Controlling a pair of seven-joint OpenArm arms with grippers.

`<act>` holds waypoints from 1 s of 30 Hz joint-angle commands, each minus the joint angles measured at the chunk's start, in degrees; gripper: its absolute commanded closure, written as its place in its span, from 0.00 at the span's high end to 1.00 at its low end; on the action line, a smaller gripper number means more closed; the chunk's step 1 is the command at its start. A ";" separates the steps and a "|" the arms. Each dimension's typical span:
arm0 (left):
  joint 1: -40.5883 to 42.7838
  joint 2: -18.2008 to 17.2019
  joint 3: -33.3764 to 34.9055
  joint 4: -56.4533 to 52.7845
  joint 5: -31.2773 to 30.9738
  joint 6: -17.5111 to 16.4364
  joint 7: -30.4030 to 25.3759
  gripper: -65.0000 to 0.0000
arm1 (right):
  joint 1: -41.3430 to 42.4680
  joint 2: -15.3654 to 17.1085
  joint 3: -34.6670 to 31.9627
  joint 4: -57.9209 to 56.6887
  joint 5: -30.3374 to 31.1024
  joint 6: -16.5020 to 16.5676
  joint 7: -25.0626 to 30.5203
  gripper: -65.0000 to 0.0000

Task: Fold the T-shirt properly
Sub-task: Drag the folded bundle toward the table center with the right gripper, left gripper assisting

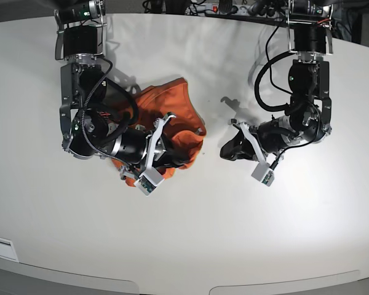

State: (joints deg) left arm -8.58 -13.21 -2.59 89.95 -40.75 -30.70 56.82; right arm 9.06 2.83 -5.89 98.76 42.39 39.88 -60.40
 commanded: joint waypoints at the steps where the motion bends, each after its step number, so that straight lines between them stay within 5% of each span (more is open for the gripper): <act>1: -1.11 -0.28 -0.11 0.94 -1.36 -0.44 -1.46 0.00 | 1.27 -0.94 0.20 0.94 1.25 0.12 1.75 0.07; 7: -1.11 -0.28 -0.11 0.94 -1.79 -0.44 -1.44 0.00 | 1.27 -5.42 0.20 0.81 1.14 0.12 1.75 0.09; 13: -1.16 -0.46 -0.11 0.94 -1.79 -0.44 -0.81 0.00 | 1.44 -9.73 0.20 -0.28 1.01 0.12 3.32 0.58; 21: -2.10 -6.51 -0.11 0.96 -3.50 -4.76 1.68 0.00 | 9.11 -8.96 -0.42 0.13 1.29 0.12 2.95 0.58; 24: -1.99 -8.92 -0.07 0.96 -12.20 -9.07 6.91 0.00 | 12.00 -6.43 -0.39 0.52 0.13 0.12 0.31 0.46; 27: -1.75 -9.16 0.85 0.96 -24.46 -9.30 15.04 0.00 | 12.83 -2.69 -0.39 0.50 -1.31 0.12 -0.15 0.04; 30: -1.77 -8.90 4.04 1.01 -32.65 -9.30 19.39 0.00 | 12.79 1.33 -0.39 0.37 -3.19 0.12 3.13 0.00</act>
State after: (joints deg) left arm -9.23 -21.67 1.89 89.97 -72.23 -39.51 76.49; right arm 19.99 4.25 -6.39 98.24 38.06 39.75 -58.89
